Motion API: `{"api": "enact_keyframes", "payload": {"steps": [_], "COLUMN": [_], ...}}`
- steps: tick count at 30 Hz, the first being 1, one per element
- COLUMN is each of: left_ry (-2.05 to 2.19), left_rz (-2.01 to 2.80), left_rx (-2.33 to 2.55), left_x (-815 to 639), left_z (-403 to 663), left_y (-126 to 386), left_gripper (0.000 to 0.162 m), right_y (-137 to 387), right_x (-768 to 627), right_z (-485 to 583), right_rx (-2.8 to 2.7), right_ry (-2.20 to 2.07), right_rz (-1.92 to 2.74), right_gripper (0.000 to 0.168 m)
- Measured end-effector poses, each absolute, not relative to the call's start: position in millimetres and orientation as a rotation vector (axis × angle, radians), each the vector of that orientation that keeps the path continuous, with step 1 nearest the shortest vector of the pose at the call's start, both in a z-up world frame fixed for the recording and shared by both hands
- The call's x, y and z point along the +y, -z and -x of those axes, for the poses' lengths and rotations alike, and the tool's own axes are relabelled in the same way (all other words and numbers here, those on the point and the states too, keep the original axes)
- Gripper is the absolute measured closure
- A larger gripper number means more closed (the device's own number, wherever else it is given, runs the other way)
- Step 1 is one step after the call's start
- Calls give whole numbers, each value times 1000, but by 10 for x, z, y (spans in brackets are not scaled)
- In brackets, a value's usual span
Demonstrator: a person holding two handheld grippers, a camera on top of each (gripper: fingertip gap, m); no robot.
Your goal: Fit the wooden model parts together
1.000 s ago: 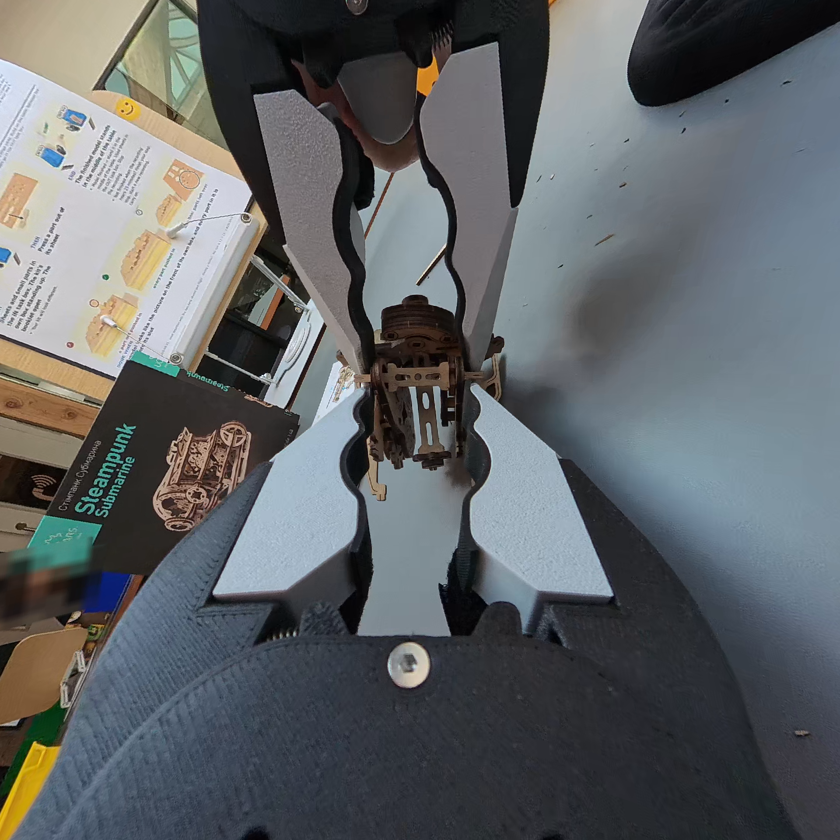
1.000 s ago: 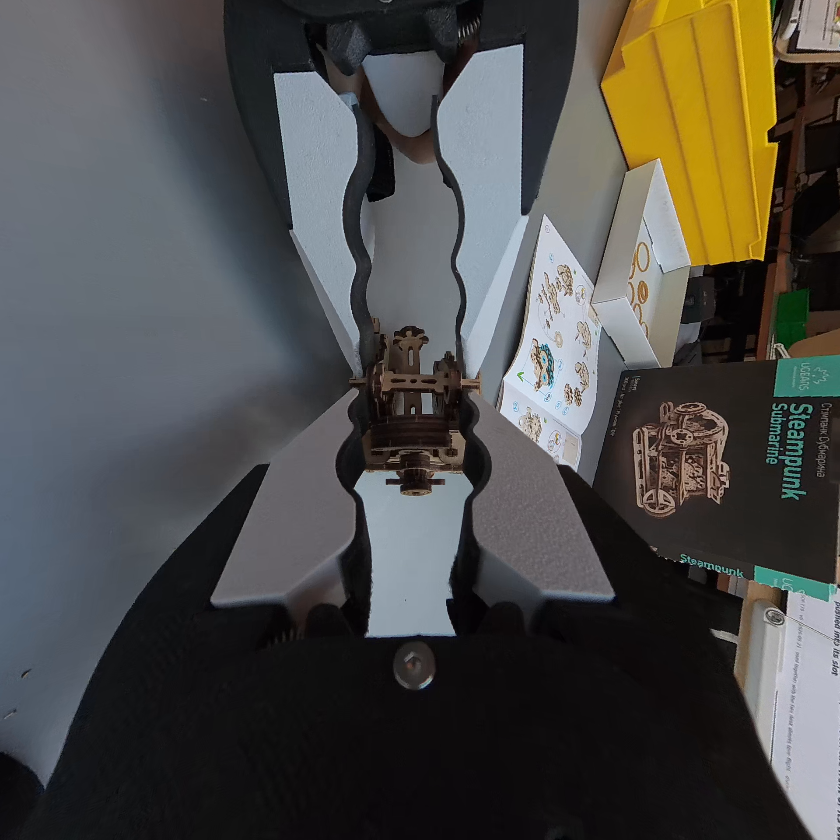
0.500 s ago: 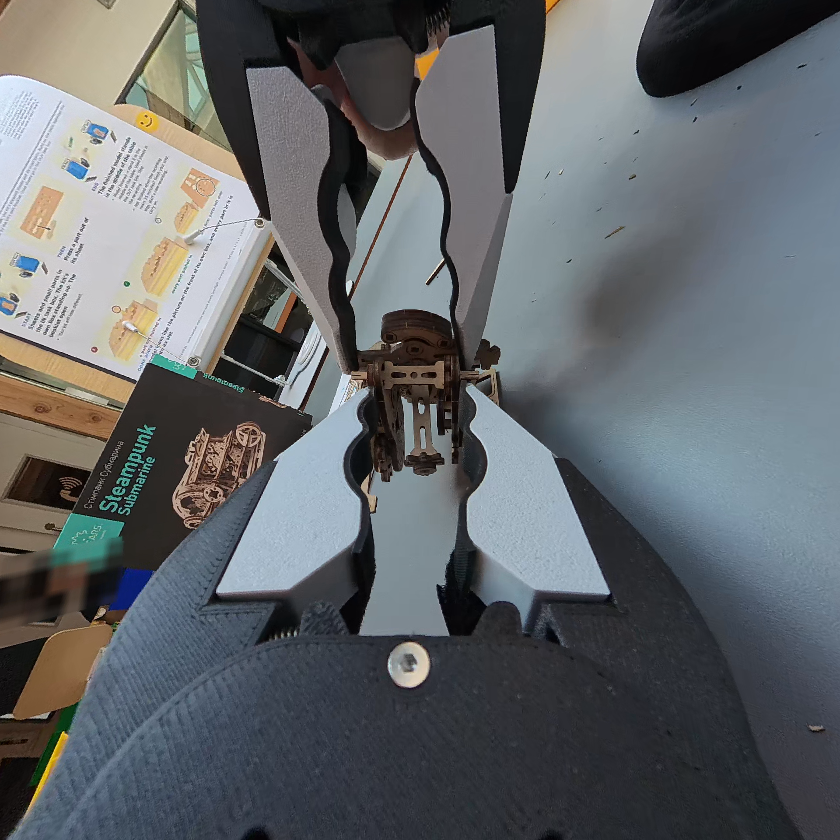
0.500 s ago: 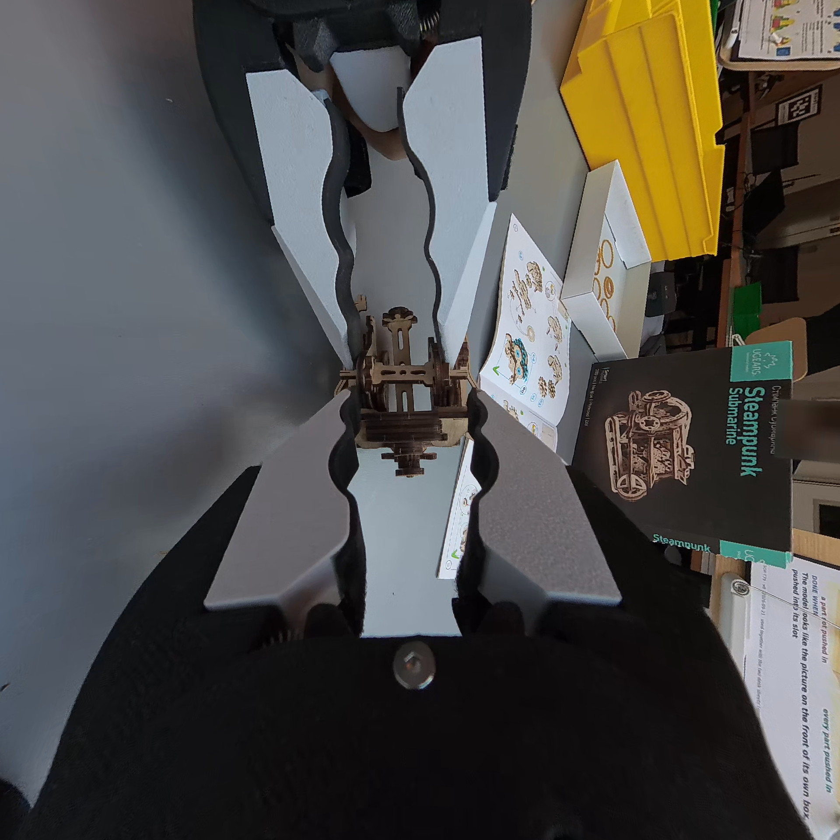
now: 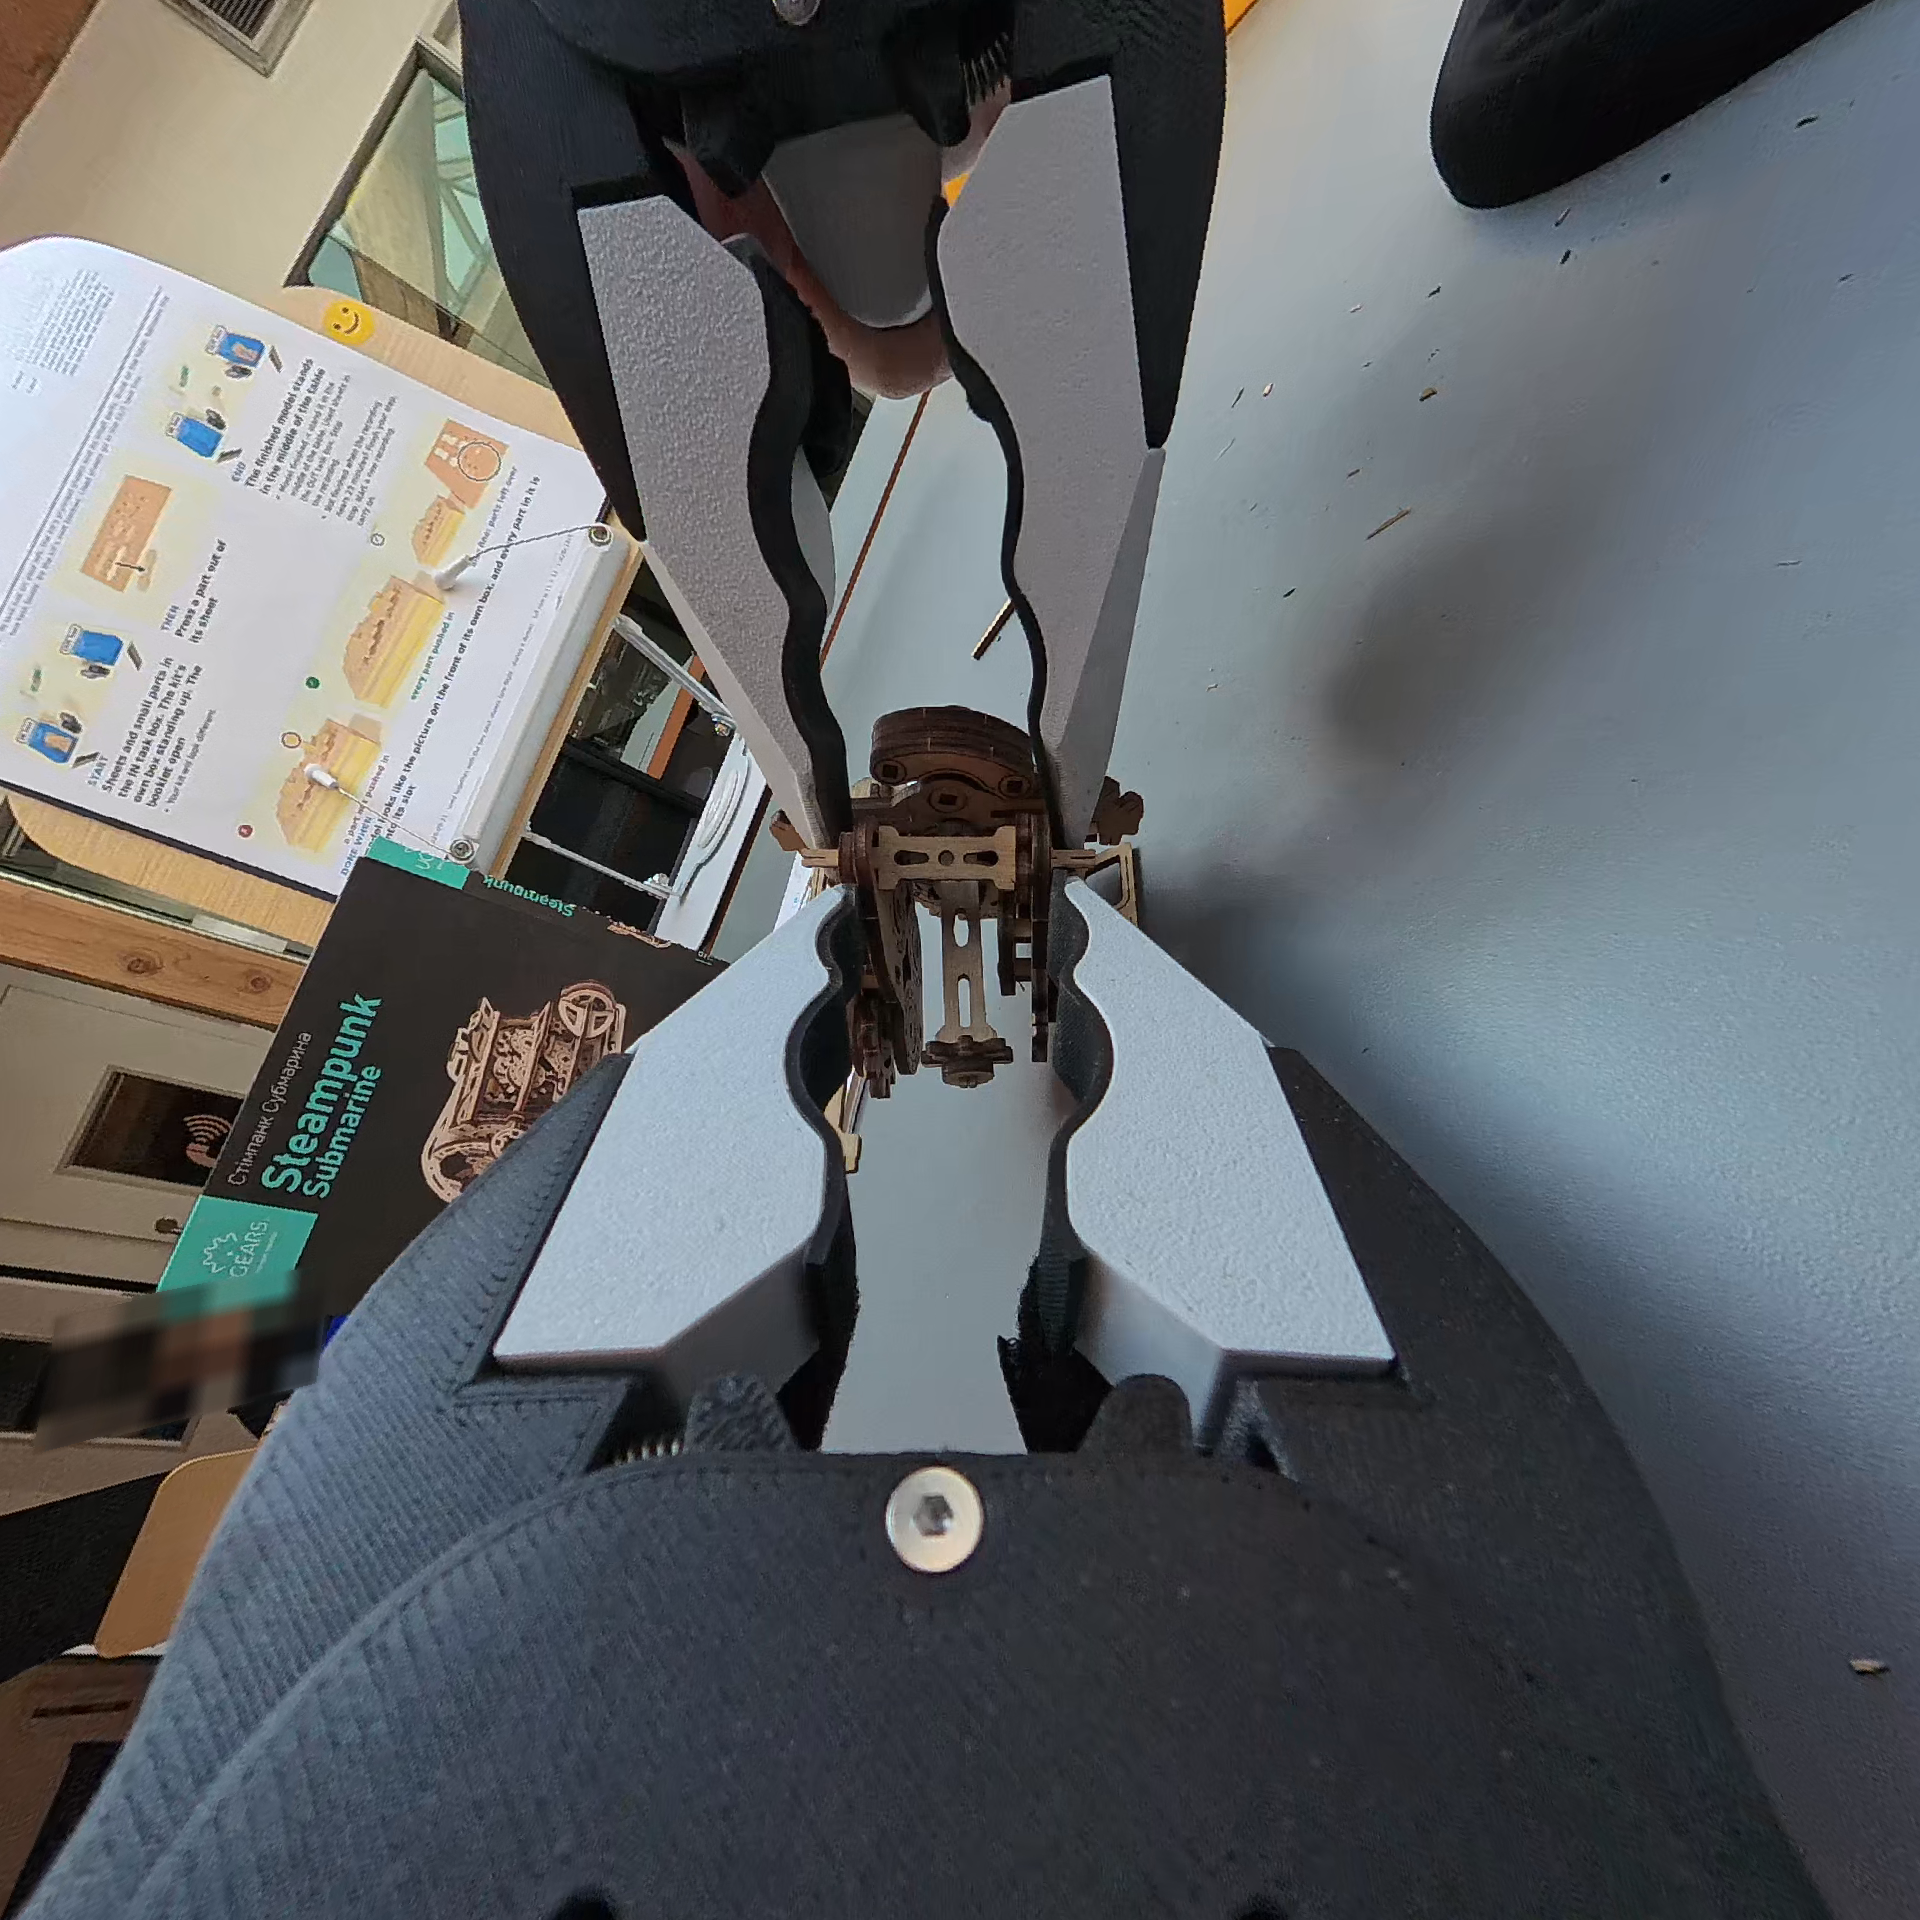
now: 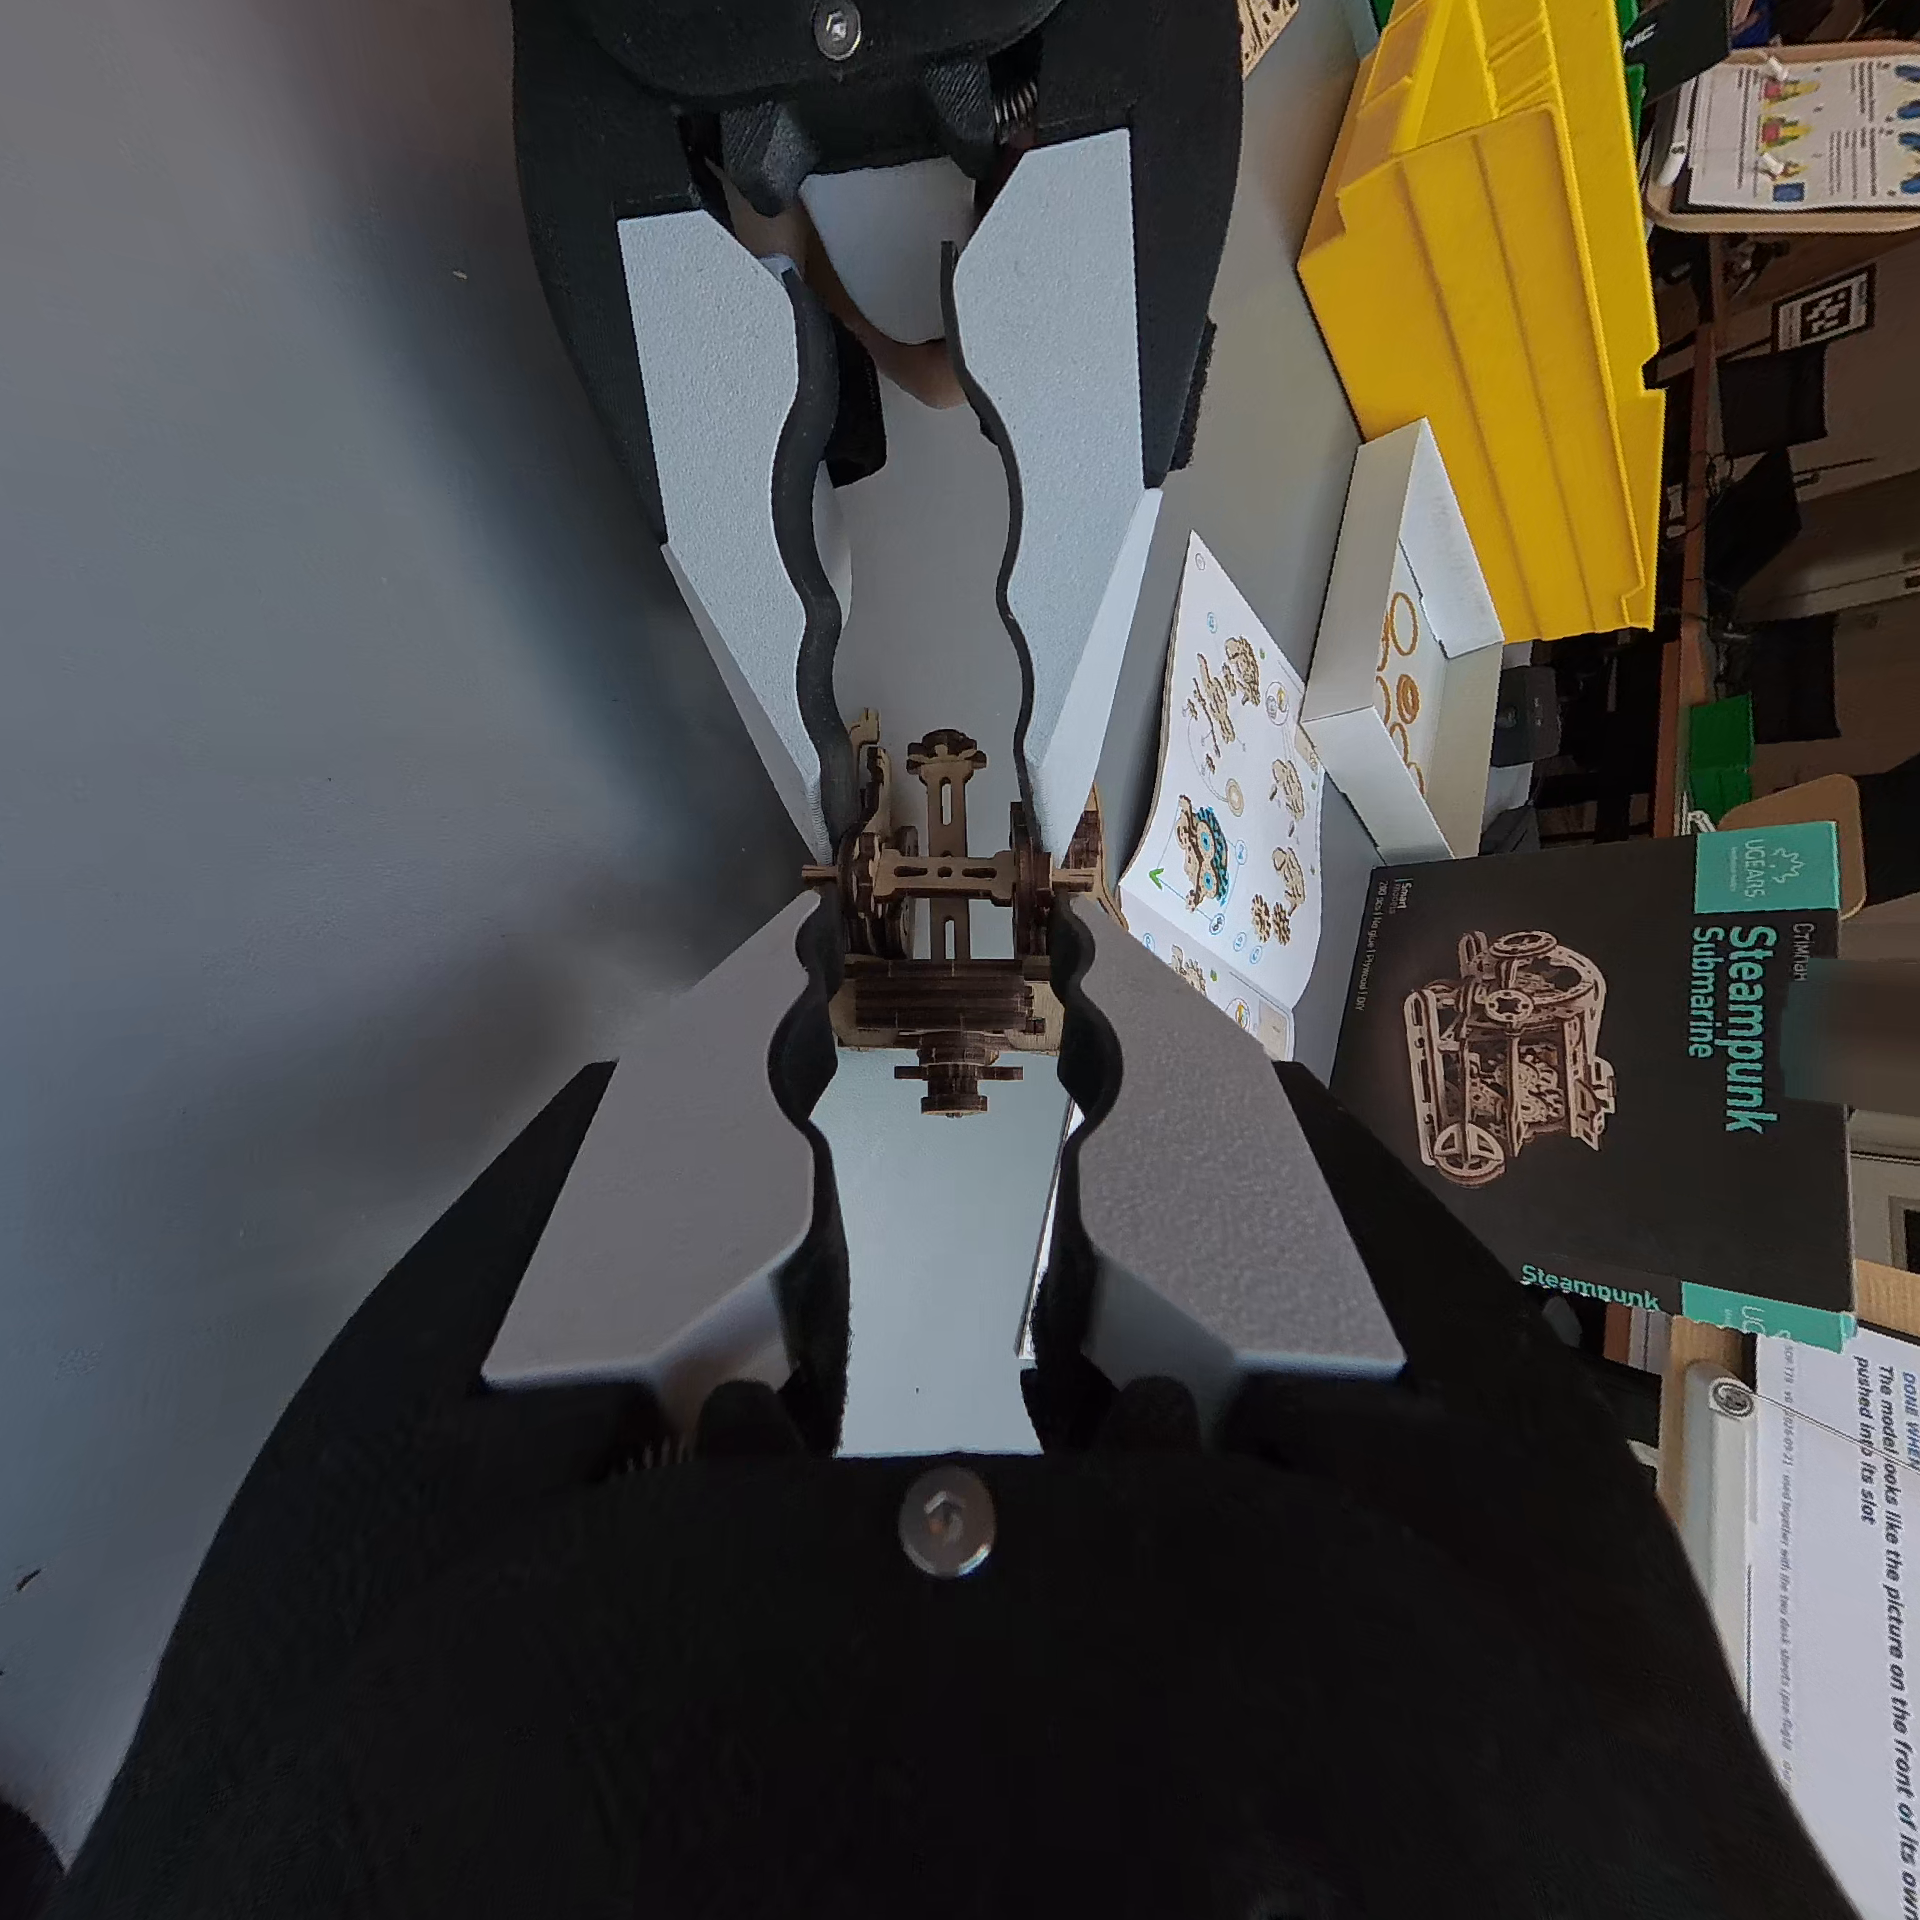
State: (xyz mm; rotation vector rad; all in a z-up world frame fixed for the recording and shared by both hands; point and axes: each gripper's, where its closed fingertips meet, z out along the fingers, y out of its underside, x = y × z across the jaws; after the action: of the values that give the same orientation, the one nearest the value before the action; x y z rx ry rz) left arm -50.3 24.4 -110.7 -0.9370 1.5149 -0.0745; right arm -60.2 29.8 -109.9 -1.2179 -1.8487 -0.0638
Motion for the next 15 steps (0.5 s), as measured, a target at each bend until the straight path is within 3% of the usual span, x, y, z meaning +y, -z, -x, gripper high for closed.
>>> {"api": "enact_keyframes", "payload": {"steps": [15], "left_ry": [121], "left_rz": [948], "left_rx": [1506], "left_x": [233], "left_z": [488], "left_y": [1101], "left_gripper": [122], "right_y": [1106], "right_x": [264], "right_z": [608], "right_rx": [-1872], "right_ry": [45], "right_rz": [1202], "right_gripper": [131]}}
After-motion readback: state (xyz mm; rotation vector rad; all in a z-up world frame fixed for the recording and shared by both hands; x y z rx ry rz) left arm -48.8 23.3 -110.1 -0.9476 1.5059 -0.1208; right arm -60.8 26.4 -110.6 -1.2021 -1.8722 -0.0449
